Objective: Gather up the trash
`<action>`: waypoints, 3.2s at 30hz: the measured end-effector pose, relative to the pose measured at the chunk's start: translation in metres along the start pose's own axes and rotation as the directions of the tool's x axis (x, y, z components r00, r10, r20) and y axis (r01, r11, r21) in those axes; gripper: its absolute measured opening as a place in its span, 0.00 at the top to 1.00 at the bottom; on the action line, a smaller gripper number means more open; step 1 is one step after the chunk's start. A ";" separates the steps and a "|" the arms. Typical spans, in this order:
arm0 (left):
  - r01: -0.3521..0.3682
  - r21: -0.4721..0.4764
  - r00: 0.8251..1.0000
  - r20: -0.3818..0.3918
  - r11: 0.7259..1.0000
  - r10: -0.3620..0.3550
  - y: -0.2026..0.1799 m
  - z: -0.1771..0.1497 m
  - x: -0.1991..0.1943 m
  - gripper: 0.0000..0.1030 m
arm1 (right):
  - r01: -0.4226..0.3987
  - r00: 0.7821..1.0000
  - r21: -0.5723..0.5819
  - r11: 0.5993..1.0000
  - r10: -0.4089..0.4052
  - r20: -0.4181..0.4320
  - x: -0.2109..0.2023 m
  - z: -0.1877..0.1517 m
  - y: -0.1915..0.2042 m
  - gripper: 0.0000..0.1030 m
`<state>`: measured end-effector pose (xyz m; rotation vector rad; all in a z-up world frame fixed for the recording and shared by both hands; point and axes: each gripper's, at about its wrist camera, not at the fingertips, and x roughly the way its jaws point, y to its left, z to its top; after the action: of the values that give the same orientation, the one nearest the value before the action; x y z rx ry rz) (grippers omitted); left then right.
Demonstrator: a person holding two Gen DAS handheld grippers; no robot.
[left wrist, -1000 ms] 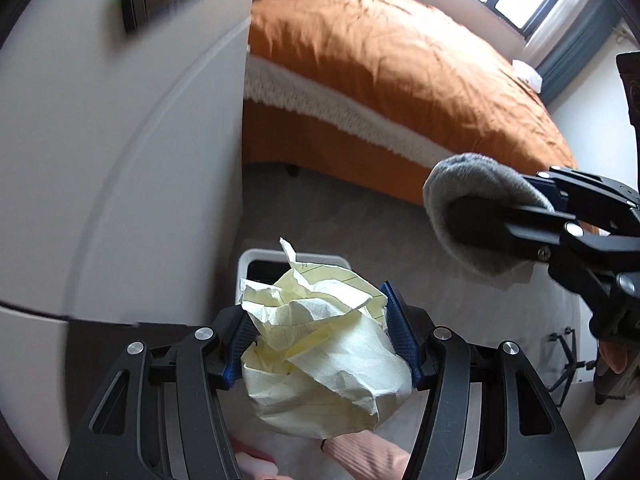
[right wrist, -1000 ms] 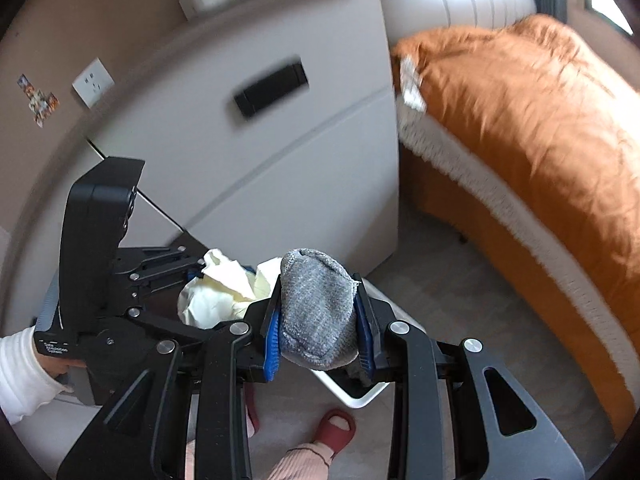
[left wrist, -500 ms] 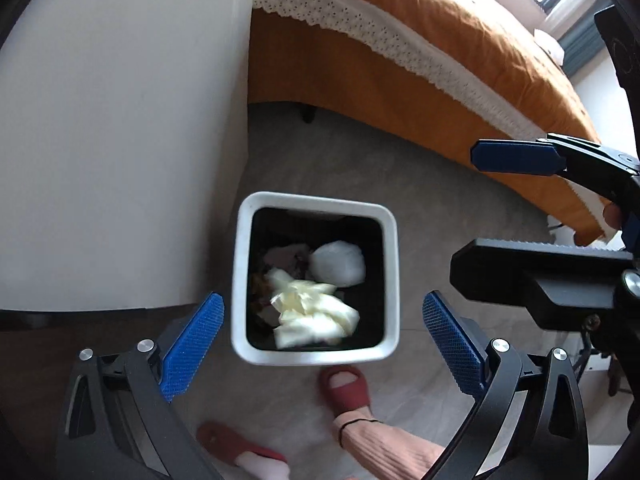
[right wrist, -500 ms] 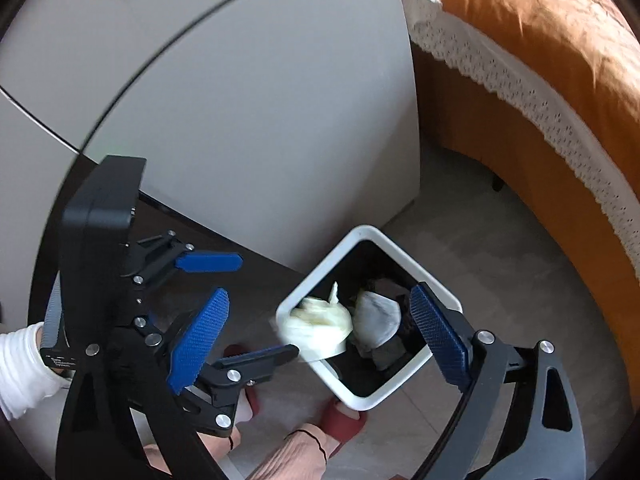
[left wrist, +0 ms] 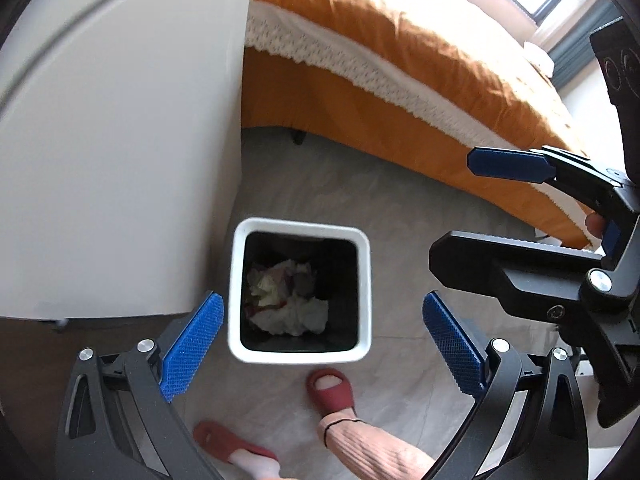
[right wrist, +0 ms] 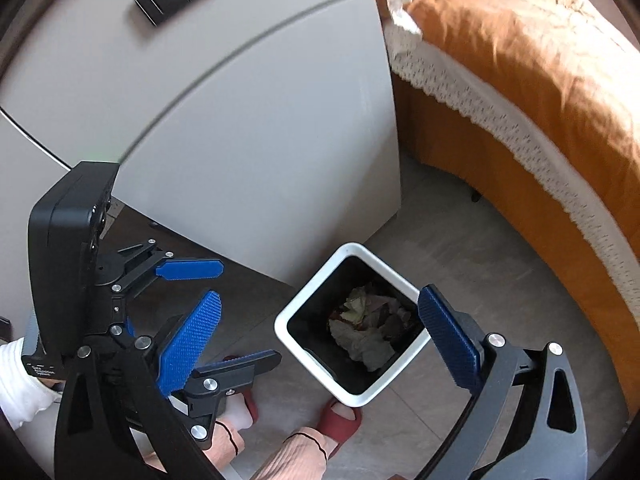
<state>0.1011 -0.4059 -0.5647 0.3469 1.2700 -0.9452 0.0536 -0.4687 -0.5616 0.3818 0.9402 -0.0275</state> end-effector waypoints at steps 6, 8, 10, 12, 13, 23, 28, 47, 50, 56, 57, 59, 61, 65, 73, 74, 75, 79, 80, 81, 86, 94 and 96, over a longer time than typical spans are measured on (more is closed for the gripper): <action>-0.024 -0.003 0.998 0.051 1.000 0.024 -0.014 0.009 -0.051 0.05 | 0.014 0.998 -0.006 1.000 -0.014 0.056 -0.055 0.013 0.021 0.05; -0.033 -0.012 0.996 0.077 0.999 0.034 -0.021 0.012 -0.076 0.05 | 0.020 0.997 -0.010 1.000 -0.019 0.080 -0.077 0.019 0.029 0.05; -0.014 -0.027 0.994 0.105 1.000 0.017 -0.029 0.013 -0.106 0.05 | 0.022 0.994 -0.009 1.000 -0.021 0.103 -0.096 0.022 0.038 0.05; 0.002 -0.044 0.992 0.124 0.999 0.003 -0.033 0.015 -0.130 0.05 | 0.020 0.990 -0.013 1.000 -0.018 0.140 -0.124 0.029 0.051 0.05; 0.008 -0.055 0.990 0.141 0.998 -0.001 -0.035 0.015 -0.148 0.05 | 0.019 0.989 -0.018 1.000 -0.016 0.150 -0.134 0.032 0.055 0.05; -0.092 -0.109 0.946 0.300 0.990 0.121 -0.030 0.006 -0.290 0.05 | 0.004 0.942 -0.147 0.989 0.046 0.333 -0.232 0.066 0.135 0.04; -0.179 -0.173 0.904 0.358 0.968 0.231 -0.010 -0.013 -0.352 0.05 | -0.056 0.919 -0.226 0.973 0.139 0.370 -0.251 0.083 0.181 0.04; -0.318 -0.438 0.723 0.462 0.841 0.514 0.067 -0.096 -0.519 0.05 | -0.172 0.824 -0.512 0.841 0.408 0.394 -0.297 0.118 0.342 0.04; -0.341 -0.467 0.690 0.465 0.816 0.555 0.075 -0.111 -0.539 0.05 | -0.196 0.805 -0.522 0.830 0.440 0.398 -0.303 0.120 0.360 0.04; -0.337 -0.535 0.645 0.468 0.775 0.604 0.087 -0.140 -0.578 0.05 | -0.218 0.783 -0.555 0.803 0.483 0.392 -0.308 0.120 0.396 0.05; -0.339 -0.544 0.639 0.465 0.767 0.612 0.089 -0.144 -0.583 0.05 | -0.215 0.783 -0.567 0.795 0.488 0.386 -0.307 0.121 0.401 0.04; -0.360 -0.567 0.610 0.458 0.741 0.647 0.088 -0.153 -0.592 0.05 | -0.206 0.779 -0.592 0.779 0.497 0.383 -0.310 0.120 0.412 0.04; -0.383 -0.596 0.570 0.449 0.706 0.688 0.088 -0.162 -0.601 0.05 | -0.200 0.771 -0.610 0.767 0.507 0.385 -0.313 0.120 0.420 0.04; -0.398 -0.620 0.532 0.445 0.676 0.720 0.088 -0.171 -0.615 0.05 | -0.202 0.754 -0.632 0.748 0.530 0.387 -0.321 0.118 0.433 0.04; -0.418 -0.638 0.481 0.449 0.647 0.753 0.085 -0.177 -0.633 0.05 | -0.193 0.746 -0.653 0.732 0.542 0.387 -0.327 0.115 0.444 0.04; -0.416 -0.635 0.481 0.453 0.650 0.751 0.085 -0.175 -0.633 0.05 | -0.192 0.746 -0.655 0.731 0.542 0.386 -0.327 0.115 0.444 0.04; -0.417 -0.633 0.481 0.456 0.652 0.749 0.085 -0.175 -0.634 0.05 | -0.190 0.748 -0.656 0.730 0.541 0.385 -0.327 0.116 0.444 0.04; -0.425 -0.625 0.477 0.460 0.655 0.749 0.083 -0.173 -0.634 0.05 | -0.188 0.745 -0.657 0.730 0.542 0.389 -0.328 0.116 0.445 0.04; -0.425 -0.625 0.475 0.462 0.655 0.749 0.083 -0.173 -0.635 0.05 | -0.187 0.743 -0.657 0.731 0.542 0.392 -0.329 0.116 0.445 0.04; -0.424 -0.623 0.477 0.463 0.657 0.747 0.083 -0.173 -0.635 0.05 | -0.187 0.743 -0.657 0.730 0.543 0.392 -0.329 0.117 0.445 0.04; -0.421 -0.619 0.480 0.469 0.664 0.741 0.082 -0.173 -0.637 0.05 | -0.190 0.739 -0.656 0.730 0.547 0.394 -0.332 0.118 0.445 0.04; -0.422 -0.619 0.472 0.473 0.662 0.744 0.081 -0.174 -0.640 0.05 | -0.187 0.741 -0.657 0.731 0.544 0.394 -0.332 0.117 0.444 0.04; -0.424 -0.618 0.472 0.473 0.662 0.744 0.080 -0.175 -0.639 0.05 | -0.189 0.741 -0.657 0.730 0.545 0.392 -0.332 0.117 0.444 0.04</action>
<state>0.0492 0.0226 -0.0555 0.0467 0.5038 -0.0930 0.0314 -0.1401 -0.1007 -0.0279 0.2157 0.5121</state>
